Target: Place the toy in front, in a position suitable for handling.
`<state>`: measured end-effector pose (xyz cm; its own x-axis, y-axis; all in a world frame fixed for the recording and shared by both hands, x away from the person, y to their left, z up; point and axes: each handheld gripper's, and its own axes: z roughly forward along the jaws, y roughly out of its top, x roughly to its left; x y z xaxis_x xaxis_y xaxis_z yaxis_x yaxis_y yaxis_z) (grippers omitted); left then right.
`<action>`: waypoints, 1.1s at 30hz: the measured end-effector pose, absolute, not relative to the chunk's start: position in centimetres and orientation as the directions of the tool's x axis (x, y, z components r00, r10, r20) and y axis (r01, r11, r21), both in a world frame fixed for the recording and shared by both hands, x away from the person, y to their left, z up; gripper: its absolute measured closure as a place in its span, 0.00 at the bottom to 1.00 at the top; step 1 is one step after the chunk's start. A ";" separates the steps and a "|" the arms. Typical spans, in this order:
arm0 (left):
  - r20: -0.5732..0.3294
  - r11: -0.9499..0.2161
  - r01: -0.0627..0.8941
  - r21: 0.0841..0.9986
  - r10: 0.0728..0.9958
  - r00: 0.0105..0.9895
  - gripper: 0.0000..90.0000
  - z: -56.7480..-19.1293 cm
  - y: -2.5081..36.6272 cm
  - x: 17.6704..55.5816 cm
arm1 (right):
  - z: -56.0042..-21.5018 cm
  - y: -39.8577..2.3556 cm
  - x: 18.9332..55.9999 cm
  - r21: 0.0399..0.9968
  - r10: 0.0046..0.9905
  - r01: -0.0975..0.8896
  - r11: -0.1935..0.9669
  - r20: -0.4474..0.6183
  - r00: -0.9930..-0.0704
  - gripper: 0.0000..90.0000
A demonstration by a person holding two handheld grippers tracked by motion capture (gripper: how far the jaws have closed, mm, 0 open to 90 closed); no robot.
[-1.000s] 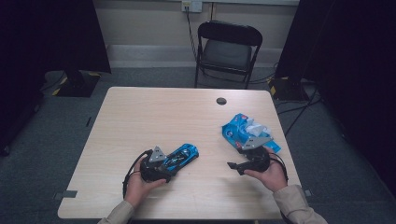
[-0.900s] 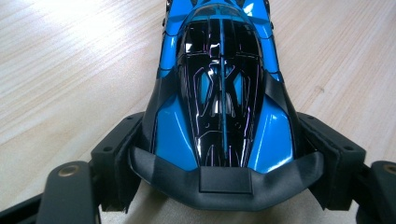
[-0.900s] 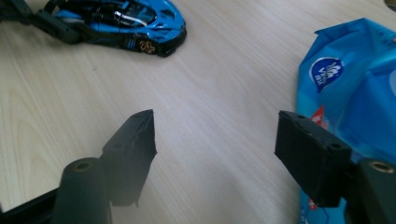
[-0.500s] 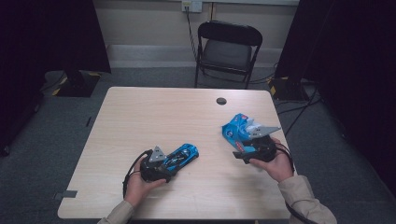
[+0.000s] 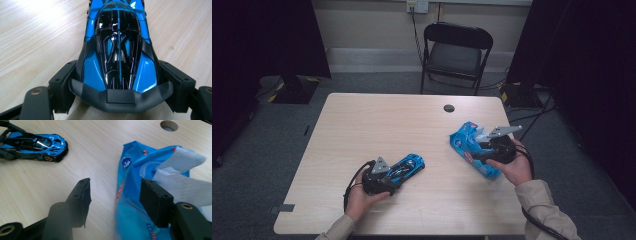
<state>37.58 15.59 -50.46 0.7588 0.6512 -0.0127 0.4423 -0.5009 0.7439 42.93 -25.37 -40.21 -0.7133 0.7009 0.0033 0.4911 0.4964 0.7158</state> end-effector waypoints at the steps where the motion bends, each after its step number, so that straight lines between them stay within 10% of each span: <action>1: -0.012 -0.502 0.442 0.744 0.651 0.759 0.26 -50.5 15.6 37.6 | -40.1 -25.4 43.0 0.715 0.704 0.492 0.497 -0.001 -0.710 0.48; 22: -0.012 -0.501 0.442 0.744 0.651 0.759 0.26 -50.5 15.6 37.6 | -40.1 -28.2 47.0 0.672 0.792 0.572 0.470 -0.035 -0.610 0.51; 33: -0.013 -0.501 0.442 0.744 0.651 0.759 0.26 -50.5 15.6 37.6 | -41.3 -27.8 47.9 0.663 0.810 0.594 0.456 -0.032 -0.586 0.97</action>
